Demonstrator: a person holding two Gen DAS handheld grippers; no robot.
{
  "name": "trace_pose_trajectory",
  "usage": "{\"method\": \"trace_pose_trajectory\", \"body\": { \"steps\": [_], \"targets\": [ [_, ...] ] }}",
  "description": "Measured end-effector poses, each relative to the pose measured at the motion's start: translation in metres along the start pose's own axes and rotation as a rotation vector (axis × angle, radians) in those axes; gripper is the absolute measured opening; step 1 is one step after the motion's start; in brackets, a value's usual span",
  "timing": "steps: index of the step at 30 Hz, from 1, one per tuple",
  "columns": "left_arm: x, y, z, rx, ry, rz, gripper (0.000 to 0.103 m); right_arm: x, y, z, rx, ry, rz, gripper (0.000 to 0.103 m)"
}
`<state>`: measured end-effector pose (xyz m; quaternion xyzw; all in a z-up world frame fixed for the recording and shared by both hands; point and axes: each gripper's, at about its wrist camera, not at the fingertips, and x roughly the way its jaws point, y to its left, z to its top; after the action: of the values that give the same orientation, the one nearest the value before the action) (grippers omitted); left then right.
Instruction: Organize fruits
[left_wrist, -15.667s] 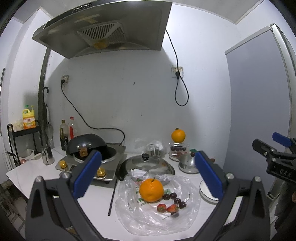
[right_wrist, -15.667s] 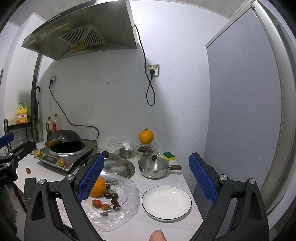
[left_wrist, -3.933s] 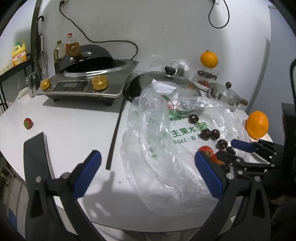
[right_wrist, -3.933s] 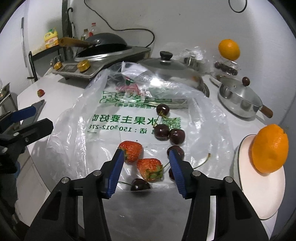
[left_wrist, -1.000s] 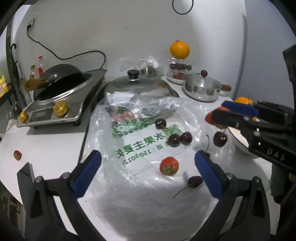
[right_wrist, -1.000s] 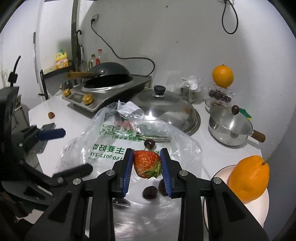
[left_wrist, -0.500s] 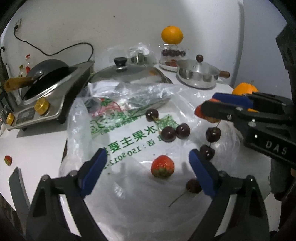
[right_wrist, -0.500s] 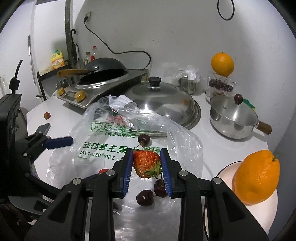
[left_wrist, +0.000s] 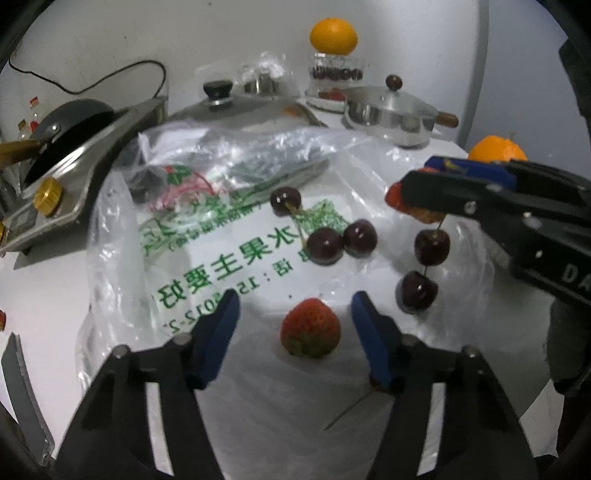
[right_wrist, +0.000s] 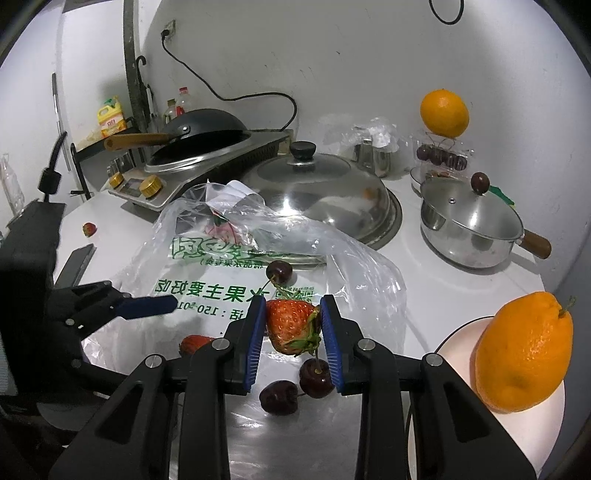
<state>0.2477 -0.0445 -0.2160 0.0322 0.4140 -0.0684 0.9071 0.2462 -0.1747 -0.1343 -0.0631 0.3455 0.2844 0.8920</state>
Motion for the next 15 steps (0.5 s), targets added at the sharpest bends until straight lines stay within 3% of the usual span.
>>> {"method": "trace_pose_trajectory", "body": {
  "steps": [12,15],
  "targets": [
    [0.005,0.001,-0.006,-0.004,0.033,-0.041,0.035,0.000,0.005,-0.006,-0.001,0.020,0.014,0.032],
    [-0.002,0.005,-0.008,-0.011,0.023,-0.045,0.034,0.000,0.010,-0.008,-0.011,0.025,0.017,0.032]
  ]
}}
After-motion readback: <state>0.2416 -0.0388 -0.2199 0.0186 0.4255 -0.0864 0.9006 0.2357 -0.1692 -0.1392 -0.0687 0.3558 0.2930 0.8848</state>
